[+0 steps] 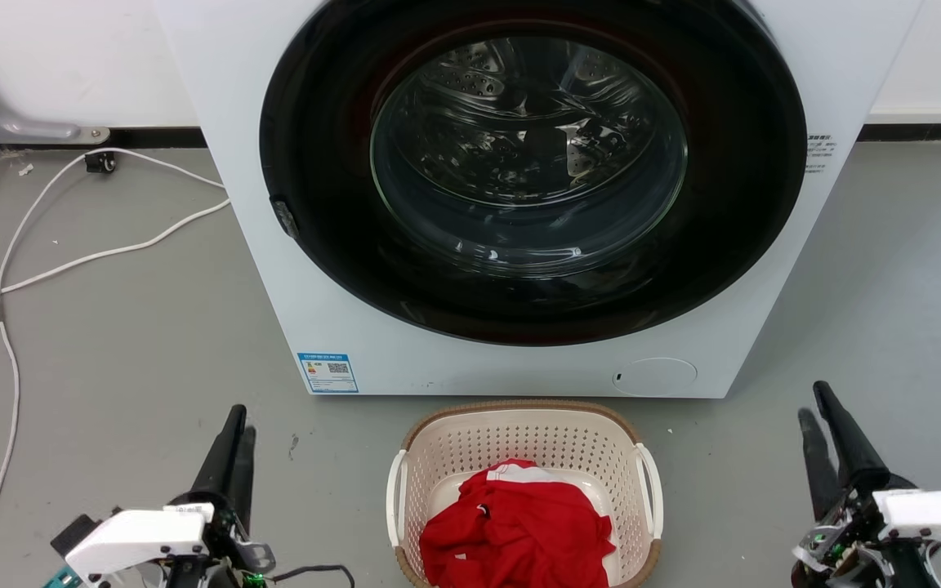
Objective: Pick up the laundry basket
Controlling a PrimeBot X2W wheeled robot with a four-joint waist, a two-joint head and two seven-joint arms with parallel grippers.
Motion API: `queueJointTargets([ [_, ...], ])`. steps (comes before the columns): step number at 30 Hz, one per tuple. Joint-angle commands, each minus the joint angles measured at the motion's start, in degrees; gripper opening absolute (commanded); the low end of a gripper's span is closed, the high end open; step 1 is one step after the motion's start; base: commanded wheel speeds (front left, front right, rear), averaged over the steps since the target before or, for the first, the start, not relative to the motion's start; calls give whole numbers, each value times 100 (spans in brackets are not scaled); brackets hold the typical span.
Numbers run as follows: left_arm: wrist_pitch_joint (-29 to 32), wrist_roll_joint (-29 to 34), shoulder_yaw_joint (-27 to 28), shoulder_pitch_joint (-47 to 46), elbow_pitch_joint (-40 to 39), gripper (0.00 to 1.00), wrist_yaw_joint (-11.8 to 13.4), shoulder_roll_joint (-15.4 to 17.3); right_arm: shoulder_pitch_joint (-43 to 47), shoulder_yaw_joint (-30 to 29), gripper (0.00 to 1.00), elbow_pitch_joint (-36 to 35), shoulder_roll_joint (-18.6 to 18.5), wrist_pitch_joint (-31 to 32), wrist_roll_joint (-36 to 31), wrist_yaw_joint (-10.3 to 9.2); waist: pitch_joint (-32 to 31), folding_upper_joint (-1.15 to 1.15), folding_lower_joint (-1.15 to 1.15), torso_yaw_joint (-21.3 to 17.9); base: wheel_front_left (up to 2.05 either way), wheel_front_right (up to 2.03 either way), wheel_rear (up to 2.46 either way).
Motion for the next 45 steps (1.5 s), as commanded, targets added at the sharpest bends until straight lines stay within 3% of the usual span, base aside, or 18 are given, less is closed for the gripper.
queueJointTargets([
  [1, -49, 1, -47, -55, -78, 100, 0, 14, -43, 26, 100, -87, -8, -44, -4, 1, 1, 0, 0, 0, 0, 0, 0],
  [7, -225, 132, -204, -54, -178, 100, -1, 13, 21, 155, 100, -191, -24, -226, -180, 2, 1, 0, 0, 3, 0, 0, 0],
  [11, -335, 568, -304, -52, -241, 100, -1, 12, 48, 194, 100, -224, -48, -341, -533, 3, -1, 0, 0, 6, 0, 0, 0],
  [30, -790, 3121, -810, -42, -468, 100, 188, 8, 163, 177, 100, -518, -19, -708, -3610, 5, 0, 0, 0, 30, 0, 0, 0],
  [45, -1089, 4667, -1131, -52, -543, 100, 282, 34, 288, 255, 100, -773, -7, -746, -5206, 7, 6, 0, 0, 33, 0, 0, 0],
])
